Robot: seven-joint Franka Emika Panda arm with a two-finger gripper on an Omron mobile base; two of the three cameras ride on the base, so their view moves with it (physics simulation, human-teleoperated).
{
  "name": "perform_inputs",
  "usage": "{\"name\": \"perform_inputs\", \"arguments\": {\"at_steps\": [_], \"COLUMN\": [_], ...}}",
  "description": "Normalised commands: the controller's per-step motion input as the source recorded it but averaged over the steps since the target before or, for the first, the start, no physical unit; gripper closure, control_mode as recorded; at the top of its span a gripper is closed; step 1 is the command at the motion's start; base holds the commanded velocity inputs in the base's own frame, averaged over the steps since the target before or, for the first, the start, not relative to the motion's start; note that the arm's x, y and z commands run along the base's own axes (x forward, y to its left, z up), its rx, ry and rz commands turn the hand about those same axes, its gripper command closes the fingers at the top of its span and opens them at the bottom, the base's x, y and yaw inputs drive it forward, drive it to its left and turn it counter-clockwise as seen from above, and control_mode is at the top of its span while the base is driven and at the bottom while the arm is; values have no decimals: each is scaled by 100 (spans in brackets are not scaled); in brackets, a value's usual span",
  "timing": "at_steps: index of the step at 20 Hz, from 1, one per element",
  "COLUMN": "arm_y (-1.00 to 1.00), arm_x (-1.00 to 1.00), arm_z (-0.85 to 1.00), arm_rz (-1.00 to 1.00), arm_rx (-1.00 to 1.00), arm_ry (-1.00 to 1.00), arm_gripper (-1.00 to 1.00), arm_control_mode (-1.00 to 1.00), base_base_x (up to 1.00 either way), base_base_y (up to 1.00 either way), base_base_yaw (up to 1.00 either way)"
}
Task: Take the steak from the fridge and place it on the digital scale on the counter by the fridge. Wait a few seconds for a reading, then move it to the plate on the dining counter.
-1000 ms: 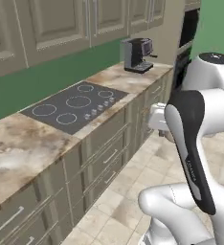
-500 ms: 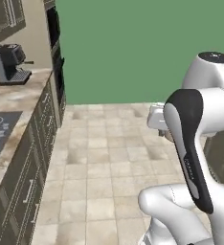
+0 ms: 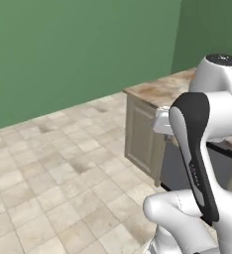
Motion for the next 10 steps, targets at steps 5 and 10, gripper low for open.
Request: {"name": "perform_inputs", "arguments": {"at_steps": [5, 10], "arm_y": [0, 0], "arm_x": [0, 0], "arm_z": [0, 0], "arm_rz": [0, 0], "arm_rx": [0, 0], "arm_ry": [0, 0], "arm_gripper": [100, 100], "arm_control_mode": [100, 100], "base_base_x": [87, 83], "base_base_y": [48, 80], "base_base_yaw": [-62, -53]}}
